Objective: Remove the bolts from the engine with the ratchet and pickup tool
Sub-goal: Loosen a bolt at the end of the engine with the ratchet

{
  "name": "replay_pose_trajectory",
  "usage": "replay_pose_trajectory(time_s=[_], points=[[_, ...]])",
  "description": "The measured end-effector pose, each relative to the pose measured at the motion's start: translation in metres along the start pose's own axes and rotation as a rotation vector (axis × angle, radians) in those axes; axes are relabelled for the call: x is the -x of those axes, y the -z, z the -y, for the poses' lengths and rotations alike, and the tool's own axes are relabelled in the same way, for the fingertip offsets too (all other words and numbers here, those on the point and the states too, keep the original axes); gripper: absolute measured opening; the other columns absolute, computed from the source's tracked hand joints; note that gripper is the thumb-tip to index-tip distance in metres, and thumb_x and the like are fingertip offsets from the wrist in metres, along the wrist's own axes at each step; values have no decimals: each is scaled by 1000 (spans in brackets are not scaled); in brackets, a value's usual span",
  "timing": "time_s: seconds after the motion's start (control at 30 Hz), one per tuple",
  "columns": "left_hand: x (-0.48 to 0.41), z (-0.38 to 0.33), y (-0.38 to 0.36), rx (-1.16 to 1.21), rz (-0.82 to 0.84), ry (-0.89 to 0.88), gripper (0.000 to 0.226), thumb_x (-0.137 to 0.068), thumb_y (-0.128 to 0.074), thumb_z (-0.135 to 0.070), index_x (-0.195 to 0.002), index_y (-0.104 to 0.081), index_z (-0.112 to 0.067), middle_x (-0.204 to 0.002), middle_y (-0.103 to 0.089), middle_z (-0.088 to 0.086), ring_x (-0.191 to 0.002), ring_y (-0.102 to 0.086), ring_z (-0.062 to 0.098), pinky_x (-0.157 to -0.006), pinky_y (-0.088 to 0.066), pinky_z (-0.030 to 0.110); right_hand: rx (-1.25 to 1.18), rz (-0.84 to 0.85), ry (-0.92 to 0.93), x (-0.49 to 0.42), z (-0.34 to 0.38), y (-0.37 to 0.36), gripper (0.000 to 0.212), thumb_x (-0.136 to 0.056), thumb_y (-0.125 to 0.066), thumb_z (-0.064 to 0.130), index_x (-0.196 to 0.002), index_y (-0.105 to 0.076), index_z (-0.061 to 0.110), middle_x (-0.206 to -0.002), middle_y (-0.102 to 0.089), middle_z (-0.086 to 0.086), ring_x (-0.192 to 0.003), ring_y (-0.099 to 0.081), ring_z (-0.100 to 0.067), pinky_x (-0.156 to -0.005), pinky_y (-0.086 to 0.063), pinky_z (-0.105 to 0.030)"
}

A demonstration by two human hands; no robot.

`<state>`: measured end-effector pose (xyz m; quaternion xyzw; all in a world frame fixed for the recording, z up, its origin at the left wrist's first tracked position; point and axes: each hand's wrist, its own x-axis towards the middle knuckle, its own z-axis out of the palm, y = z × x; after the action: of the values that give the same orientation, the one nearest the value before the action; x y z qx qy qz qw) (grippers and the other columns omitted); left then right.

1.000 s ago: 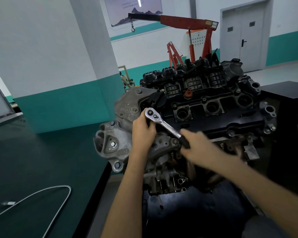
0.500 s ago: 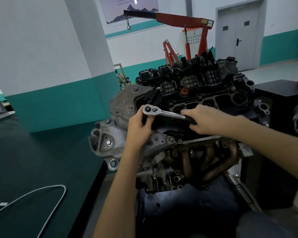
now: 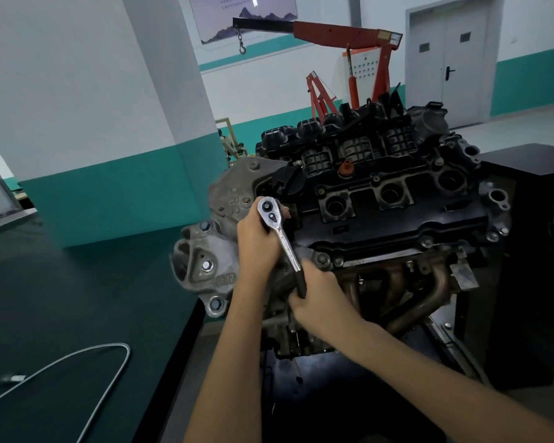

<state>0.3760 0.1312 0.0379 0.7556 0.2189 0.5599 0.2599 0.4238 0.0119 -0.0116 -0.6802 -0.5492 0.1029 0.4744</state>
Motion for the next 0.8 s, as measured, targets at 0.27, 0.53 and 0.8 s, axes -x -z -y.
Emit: replay_pose_trajectory(time_s=[0.27,0.53,0.8], points=[[-3,-2,5,-42,163,-111,15,-94,-56,-8,-99,-61,-22,-88,-67,-16,-80,-59,-7,-72,-46,13,783,140,244,-58,-10,136,23,-84,-59,14,-104,-53,26,-64,-38,9,-71,-61,-26,-53,-38,-25],[-2,2,-3,-118,3,-56,17,-88,-54,2,-101,-64,-1,-62,-53,-19,-53,-51,-9,-54,-35,5,433,-12,78,-14,-10,72,18,-81,-59,16,-87,-43,23,-69,-46,0,-70,-59,-27,-58,-44,-29],[-1,0,1,18,50,-53,32,-87,-54,2,-85,-59,-29,-85,-71,-5,-82,-66,11,-75,-51,23,31,-31,19,-1,-1,12,27,-78,-55,5,-91,-45,26,-66,-49,8,-55,-48,-4,-46,-35,-10]])
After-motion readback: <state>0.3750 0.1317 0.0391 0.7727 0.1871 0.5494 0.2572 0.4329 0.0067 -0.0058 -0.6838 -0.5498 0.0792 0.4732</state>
